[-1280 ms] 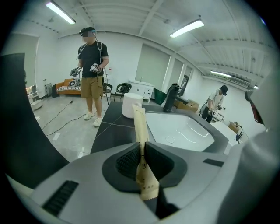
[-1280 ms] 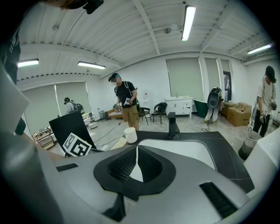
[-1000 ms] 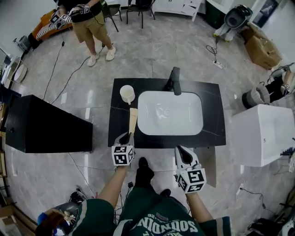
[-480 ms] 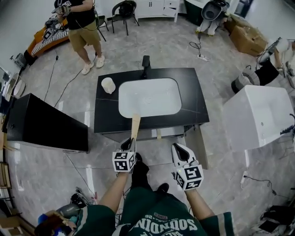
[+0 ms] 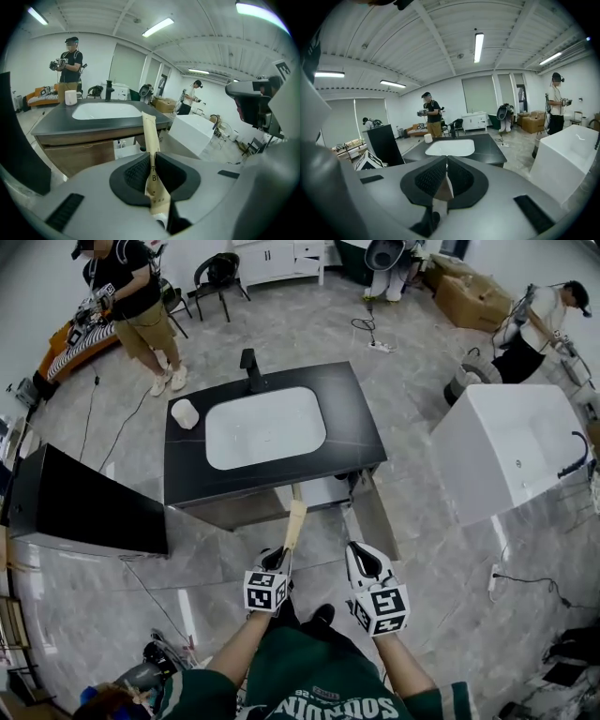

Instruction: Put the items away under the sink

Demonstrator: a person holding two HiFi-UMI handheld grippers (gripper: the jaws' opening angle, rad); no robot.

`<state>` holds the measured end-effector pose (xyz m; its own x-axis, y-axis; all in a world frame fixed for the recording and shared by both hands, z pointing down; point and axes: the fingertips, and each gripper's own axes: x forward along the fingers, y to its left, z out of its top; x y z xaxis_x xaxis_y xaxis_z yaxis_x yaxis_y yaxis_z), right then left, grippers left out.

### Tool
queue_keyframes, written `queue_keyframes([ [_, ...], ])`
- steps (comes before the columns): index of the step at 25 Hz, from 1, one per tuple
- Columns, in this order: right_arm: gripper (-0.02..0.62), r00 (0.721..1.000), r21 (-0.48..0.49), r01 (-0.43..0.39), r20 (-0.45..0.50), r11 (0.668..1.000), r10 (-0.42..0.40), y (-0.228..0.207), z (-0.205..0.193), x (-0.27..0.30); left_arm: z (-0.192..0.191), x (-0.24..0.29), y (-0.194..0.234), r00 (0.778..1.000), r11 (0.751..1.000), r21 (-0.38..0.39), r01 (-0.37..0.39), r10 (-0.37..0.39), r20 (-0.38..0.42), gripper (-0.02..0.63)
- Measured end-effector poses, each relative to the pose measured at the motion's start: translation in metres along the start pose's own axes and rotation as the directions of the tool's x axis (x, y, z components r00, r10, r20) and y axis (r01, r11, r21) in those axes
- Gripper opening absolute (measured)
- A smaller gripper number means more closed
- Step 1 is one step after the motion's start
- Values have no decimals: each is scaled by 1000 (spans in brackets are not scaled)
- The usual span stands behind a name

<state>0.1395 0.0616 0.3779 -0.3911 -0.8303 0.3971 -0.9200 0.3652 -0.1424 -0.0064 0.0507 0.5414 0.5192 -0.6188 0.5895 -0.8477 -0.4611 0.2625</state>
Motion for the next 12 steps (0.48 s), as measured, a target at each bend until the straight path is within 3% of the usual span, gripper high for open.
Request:
queue_keyframes([
  [6,43,1000,36,23,-15,999,-22,-22,-32,-10,-33,45,-33,997,999,-16,51,-51,-59,48],
  [10,43,999,55,36,-33,998,-34,-40,-62,15,-52,97,-25,998,996,-79,33,-37,-55,48],
  [12,43,999,10,38,-28,999,-38,-48,-74,32,-57,126,-15,999,995,-100,17,-21,-43,48],
])
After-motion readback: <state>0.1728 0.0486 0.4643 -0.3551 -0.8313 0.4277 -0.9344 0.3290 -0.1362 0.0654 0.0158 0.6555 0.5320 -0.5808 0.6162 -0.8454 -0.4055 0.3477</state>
